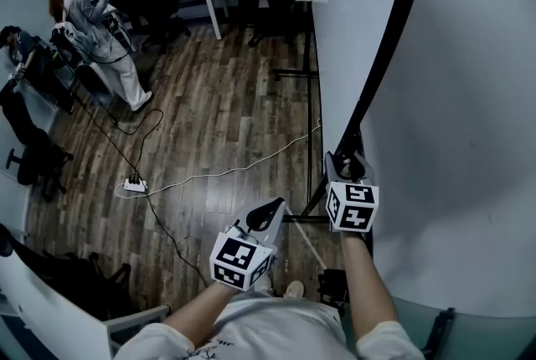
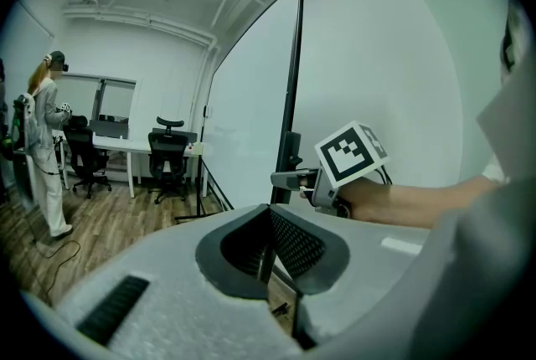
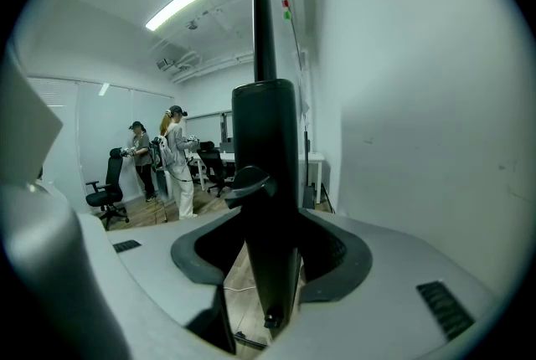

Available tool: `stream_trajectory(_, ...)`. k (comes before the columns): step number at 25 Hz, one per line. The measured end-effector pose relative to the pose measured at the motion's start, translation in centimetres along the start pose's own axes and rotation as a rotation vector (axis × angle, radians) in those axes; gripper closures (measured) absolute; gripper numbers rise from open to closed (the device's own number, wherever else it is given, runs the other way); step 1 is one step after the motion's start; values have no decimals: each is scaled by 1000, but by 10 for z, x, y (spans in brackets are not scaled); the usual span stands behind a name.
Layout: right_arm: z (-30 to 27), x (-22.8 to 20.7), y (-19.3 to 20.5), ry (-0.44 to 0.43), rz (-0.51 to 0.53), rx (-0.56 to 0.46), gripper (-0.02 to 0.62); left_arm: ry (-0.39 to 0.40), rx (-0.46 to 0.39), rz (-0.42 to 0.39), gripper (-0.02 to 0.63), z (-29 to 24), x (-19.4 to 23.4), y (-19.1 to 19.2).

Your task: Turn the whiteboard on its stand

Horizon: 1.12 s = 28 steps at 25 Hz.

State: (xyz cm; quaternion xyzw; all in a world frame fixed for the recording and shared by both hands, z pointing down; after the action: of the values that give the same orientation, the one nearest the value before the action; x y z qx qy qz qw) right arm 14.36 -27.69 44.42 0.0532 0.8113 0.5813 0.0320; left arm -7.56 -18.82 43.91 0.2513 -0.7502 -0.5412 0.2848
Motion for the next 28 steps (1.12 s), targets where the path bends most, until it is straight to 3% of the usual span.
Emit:
stream_trajectory(10, 29, 14, 6, -16, 16, 0, 403, 8, -1, 4, 597, 12, -11, 1)
stream_trajectory(28, 135, 53, 36, -56, 41, 7, 405, 33, 16, 22, 596, 44, -45, 16)
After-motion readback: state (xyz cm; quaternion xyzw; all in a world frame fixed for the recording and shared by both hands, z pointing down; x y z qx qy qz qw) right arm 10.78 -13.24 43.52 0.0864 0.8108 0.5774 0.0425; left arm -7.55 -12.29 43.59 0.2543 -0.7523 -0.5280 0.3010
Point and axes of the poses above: the fingertips, and each gripper's own axes: z backward along the fingers, x to its left, y out of its underside, the point moved 10 cm from there along z, backward along the fingers, and after that the axes turned 3 degrees about y, right-handed, at the moved point
